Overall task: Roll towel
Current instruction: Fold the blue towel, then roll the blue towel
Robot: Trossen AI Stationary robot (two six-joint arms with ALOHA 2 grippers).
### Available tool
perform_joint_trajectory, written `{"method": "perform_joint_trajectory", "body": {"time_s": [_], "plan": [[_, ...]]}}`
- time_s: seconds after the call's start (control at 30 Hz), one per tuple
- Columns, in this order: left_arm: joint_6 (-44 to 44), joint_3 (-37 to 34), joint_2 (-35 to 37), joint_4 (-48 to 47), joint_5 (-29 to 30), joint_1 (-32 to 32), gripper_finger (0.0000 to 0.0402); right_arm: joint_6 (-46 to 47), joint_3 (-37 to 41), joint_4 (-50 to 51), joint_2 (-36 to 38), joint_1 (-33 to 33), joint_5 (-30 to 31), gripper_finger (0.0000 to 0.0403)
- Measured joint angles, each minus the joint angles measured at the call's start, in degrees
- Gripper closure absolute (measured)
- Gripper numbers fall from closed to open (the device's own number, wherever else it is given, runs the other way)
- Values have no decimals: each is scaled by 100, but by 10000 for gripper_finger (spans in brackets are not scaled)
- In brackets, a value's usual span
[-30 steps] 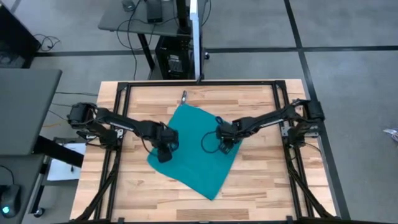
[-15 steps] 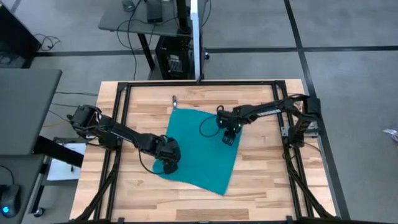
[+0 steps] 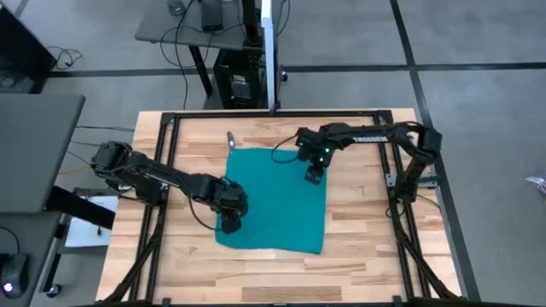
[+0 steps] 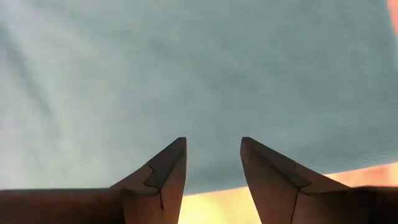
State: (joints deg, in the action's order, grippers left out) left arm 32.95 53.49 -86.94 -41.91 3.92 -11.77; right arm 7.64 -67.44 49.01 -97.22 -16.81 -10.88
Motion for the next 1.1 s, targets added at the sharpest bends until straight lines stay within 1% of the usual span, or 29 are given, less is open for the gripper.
{"method": "perform_joint_trajectory", "body": {"time_s": [0.13, 0.23, 0.3, 0.37, 0.43, 0.53, 0.6, 0.7, 0.77, 0.87, 0.97, 1.03, 1.1], "plan": [[-235, 8, 396, -33, -20, 81, 251, 624, 46, -3, 553, 665, 37, 255], [-330, 11, 582, -37, -136, 87, 251, 1159, 46, -132, 1034, 1302, 79, 255], [-337, 11, 678, 1, -174, 87, 251, 1467, 44, -286, 1288, 1804, 261, 255], [-412, 13, 705, 123, -173, 87, 251, 1743, 44, -411, 1462, 2300, 453, 255], [-529, 13, 697, 298, -70, 97, 251, 2133, 44, -617, 1579, 2714, 467, 255], [-785, 13, 704, 748, 122, 103, 251, 2216, 44, -1320, 1601, 3206, 479, 255], [-1008, 13, 704, 999, 141, 116, 251, 2210, 44, -1681, 1553, 3365, 494, 255], [-1370, 47, 704, 1116, 31, 173, 249, 2300, 42, -1652, 1538, 3406, 620, 253], [-1530, 184, 700, 819, -112, 220, 243, 2385, 42, -1633, 1564, 3384, 647, 247], [-1780, 600, 704, 241, -277, 201, 223, 2470, -99, -1568, 1660, 3394, 654, 229], [-2027, 1061, 704, -240, -323, -46, 199, 2475, -393, -1435, 1686, 3534, 710, 204], [-2258, 1296, 710, -439, -319, -337, 187, 2416, -536, -1320, 1640, 3726, 890, 187], [-2374, 1443, 710, -641, -118, -675, 182, 2315, -566, -1239, 1630, 3987, 1172, 175]]}}
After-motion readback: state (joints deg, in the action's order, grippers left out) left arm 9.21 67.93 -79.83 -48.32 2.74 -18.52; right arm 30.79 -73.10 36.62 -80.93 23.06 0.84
